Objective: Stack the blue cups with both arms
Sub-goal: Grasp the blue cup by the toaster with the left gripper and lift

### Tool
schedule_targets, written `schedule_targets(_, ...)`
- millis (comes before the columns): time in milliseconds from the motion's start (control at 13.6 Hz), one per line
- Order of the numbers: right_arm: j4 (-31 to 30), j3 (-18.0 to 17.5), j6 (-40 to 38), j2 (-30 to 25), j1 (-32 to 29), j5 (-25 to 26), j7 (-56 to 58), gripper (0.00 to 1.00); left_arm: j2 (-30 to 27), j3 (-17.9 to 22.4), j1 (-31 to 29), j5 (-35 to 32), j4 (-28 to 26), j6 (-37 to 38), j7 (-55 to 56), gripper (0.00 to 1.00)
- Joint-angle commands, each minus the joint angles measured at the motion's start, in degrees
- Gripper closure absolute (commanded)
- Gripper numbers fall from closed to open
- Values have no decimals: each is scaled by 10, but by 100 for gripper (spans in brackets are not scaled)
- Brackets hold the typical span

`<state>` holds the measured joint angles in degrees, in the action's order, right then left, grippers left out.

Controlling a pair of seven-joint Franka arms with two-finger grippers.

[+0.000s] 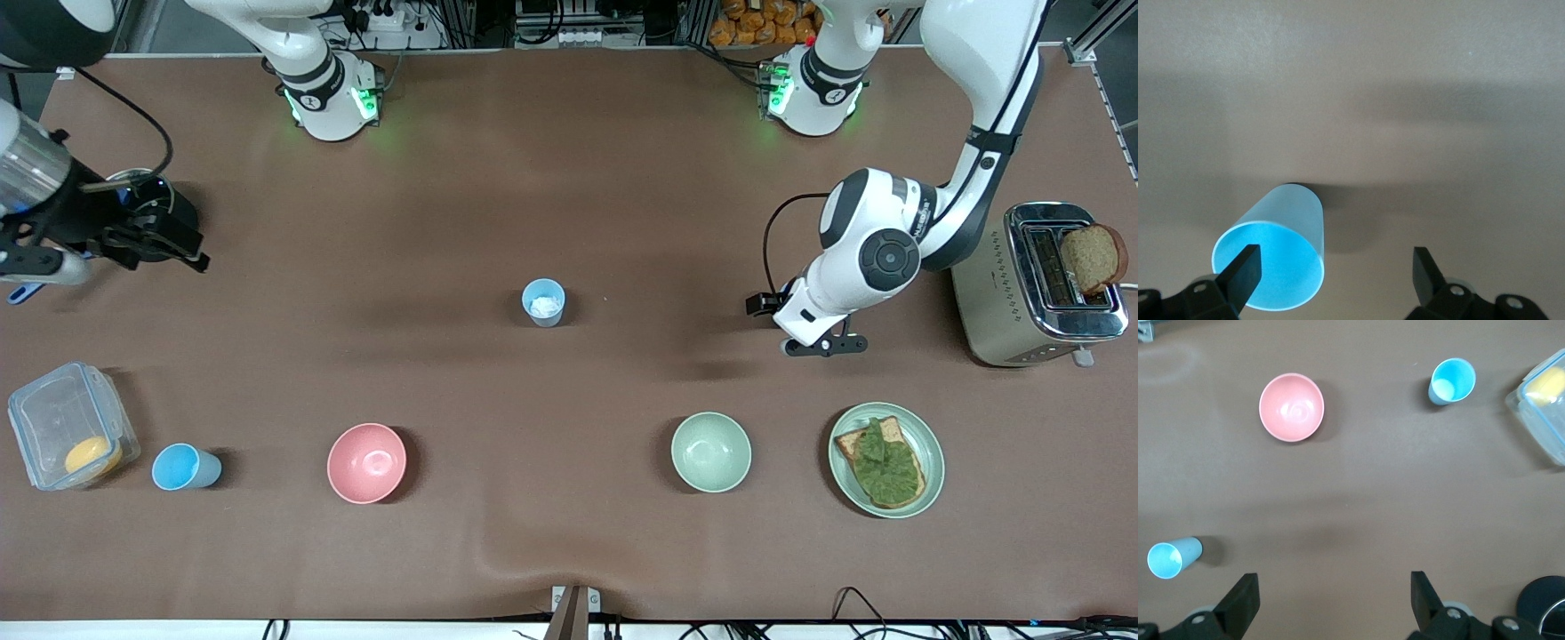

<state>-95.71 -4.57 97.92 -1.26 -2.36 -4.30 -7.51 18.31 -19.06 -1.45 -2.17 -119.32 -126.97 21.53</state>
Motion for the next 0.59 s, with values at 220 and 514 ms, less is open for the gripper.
schedule_targets(220,16,-4,-46,-5,-39,3,88,0,17,-3,-3,-6,-12,-8,9,0)
schedule_targets(514,91,-4,-92,25,-47,25,94,0,23,-3,-3,-6,-13,-7,5,20)
